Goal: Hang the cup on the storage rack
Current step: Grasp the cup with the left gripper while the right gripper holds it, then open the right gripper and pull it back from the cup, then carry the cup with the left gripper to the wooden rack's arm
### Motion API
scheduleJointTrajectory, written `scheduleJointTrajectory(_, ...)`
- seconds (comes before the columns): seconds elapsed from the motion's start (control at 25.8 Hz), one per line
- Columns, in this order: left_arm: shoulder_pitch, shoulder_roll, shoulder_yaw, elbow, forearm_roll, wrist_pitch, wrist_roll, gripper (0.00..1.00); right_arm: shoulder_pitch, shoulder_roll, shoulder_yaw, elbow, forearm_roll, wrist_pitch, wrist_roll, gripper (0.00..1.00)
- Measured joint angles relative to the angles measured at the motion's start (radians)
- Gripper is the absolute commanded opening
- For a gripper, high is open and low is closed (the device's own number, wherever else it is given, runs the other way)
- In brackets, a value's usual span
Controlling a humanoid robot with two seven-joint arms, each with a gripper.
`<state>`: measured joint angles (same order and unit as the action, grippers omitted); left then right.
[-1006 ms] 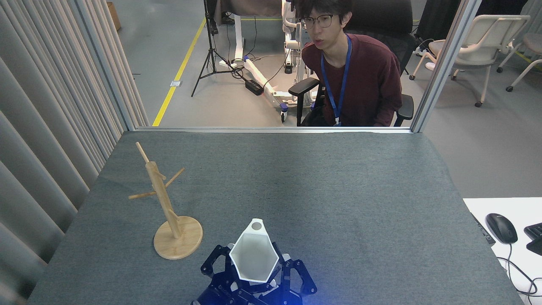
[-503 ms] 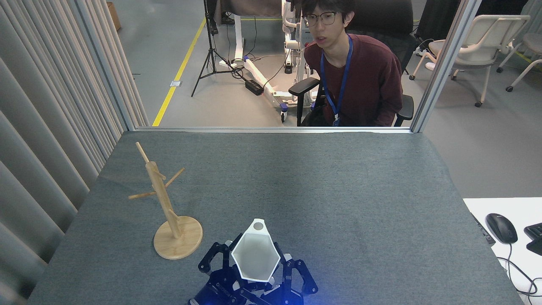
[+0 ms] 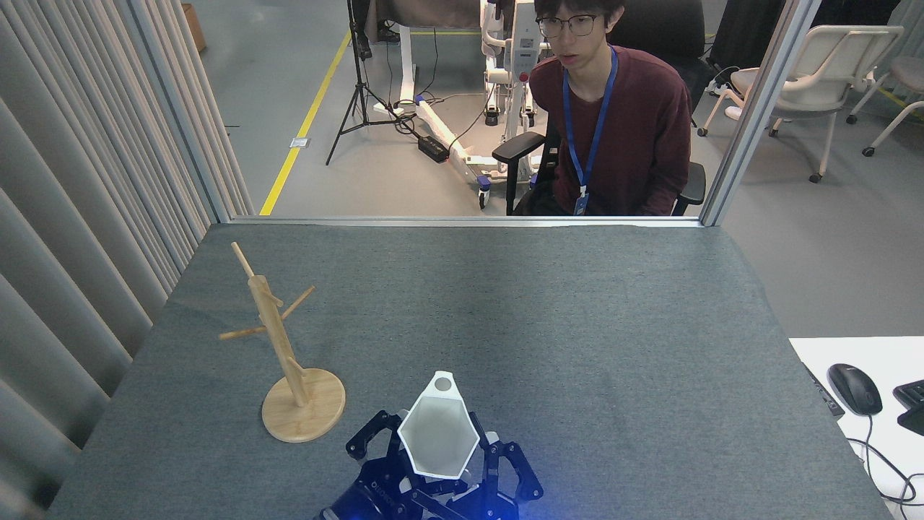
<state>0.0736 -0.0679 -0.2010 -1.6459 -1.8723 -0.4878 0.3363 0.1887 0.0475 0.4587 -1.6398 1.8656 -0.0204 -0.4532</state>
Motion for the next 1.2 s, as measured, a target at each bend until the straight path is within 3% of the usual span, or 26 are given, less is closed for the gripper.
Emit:
scheduleJointTrajectory(0.04,0.000,0.001,0.000,0.000,0.000,0.000,0.000,0.50,0.000,0.000,0.000,0.000,0.000,0.000,0.000,0.99)
scheduleJointTrajectory(0.27,-0.005,-0.001,0.000,0.008,-0.004,0.048,0.025,0.52,0.000,0.000,0.000,-0.013,-0.001,0.003,0.028,0.99)
scheduleJointTrajectory(0.62,-0.005,-0.005,0.001,0.054,-0.011,0.068,0.031,0.53,-0.009,0.005,0.024,-0.122,-0.014,-0.030,-0.005,0.99)
scheduleJointTrajectory(0.74,-0.002,-0.006,0.007,0.066,-0.010,0.072,0.032,0.53,-0.046,0.017,-0.039,-0.123,-0.107,0.075,0.001,0.99)
scheduleJointTrajectory(0.89,0.007,-0.008,0.058,0.051,-0.007,0.078,0.036,0.52,-0.073,0.008,-0.221,-0.052,-0.256,0.166,0.070,0.99)
scheduleJointTrajectory(1.04,0.043,-0.002,0.139,0.022,-0.002,0.100,0.051,0.52,-0.013,-0.049,-0.361,-0.021,-0.295,0.129,0.088,0.99)
scheduleJointTrajectory(1.2,0.070,0.004,0.245,-0.010,-0.001,0.134,0.055,0.52,0.072,-0.079,-0.413,-0.013,-0.301,0.103,0.091,0.99)
